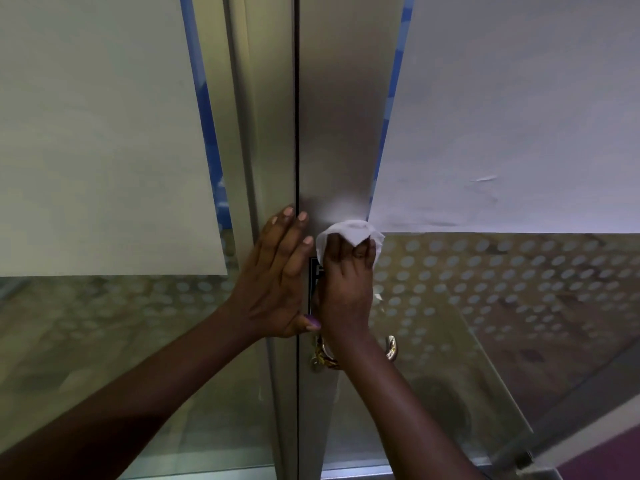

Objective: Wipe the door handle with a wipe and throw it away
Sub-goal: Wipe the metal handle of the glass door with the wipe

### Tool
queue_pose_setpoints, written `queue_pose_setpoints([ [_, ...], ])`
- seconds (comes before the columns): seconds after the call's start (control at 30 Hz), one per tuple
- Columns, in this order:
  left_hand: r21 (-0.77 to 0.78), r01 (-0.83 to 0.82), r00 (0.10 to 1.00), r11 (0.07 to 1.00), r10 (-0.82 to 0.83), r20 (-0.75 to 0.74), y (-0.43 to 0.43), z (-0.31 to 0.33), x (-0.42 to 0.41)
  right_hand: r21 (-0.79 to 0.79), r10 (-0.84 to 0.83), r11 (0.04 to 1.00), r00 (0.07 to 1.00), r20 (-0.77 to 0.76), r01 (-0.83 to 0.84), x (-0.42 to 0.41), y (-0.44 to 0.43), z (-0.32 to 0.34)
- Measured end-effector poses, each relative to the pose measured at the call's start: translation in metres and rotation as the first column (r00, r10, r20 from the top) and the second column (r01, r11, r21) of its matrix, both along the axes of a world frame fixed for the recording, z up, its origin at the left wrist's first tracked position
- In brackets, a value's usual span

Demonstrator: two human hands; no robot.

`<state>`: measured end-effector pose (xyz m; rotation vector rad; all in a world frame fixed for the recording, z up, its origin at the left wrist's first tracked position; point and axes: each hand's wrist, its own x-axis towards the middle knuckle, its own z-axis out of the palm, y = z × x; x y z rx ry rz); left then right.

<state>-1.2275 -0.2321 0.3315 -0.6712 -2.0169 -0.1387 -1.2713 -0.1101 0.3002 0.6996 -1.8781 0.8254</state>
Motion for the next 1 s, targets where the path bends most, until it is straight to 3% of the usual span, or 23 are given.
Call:
queue_pose_setpoints([
  [0.43,0.016,-0.014,1.000,1.000,0.014,-0.017,-0.001,-0.007,-0.007,0.411,0.059,0.912,0.986,-0.158,0.012,-0.016,0.055,-0.032],
  [0.67,0.017,-0.039,0.998,0.999,0.040,-0.045,0.000,-0.009,-0.011,0.506,0.097,0.858,0.995,0.016,-0.091,-0.005,0.073,-0.045],
  [0.73,0.018,-0.039,0.998,0.999,0.040,-0.052,0.000,-0.010,-0.012,0.407,0.148,0.894,0.980,0.130,-0.189,0.005,0.073,-0.034],
  [0.8,0.018,-0.040,0.997,0.999,0.041,-0.071,0.000,-0.010,-0.014,0.147,0.237,0.953,0.953,0.189,-0.266,0.015,0.073,-0.016],
  [0.9,0.026,-0.030,0.996,0.999,0.032,-0.081,0.000,-0.010,-0.014,-0.229,0.301,0.934,0.948,0.102,-0.272,0.024,0.066,0.004],
  [1.0,0.021,-0.024,0.995,0.999,0.026,-0.093,0.000,-0.010,-0.015,-0.266,0.297,0.922,0.954,0.024,-0.281,0.015,0.055,0.012],
])
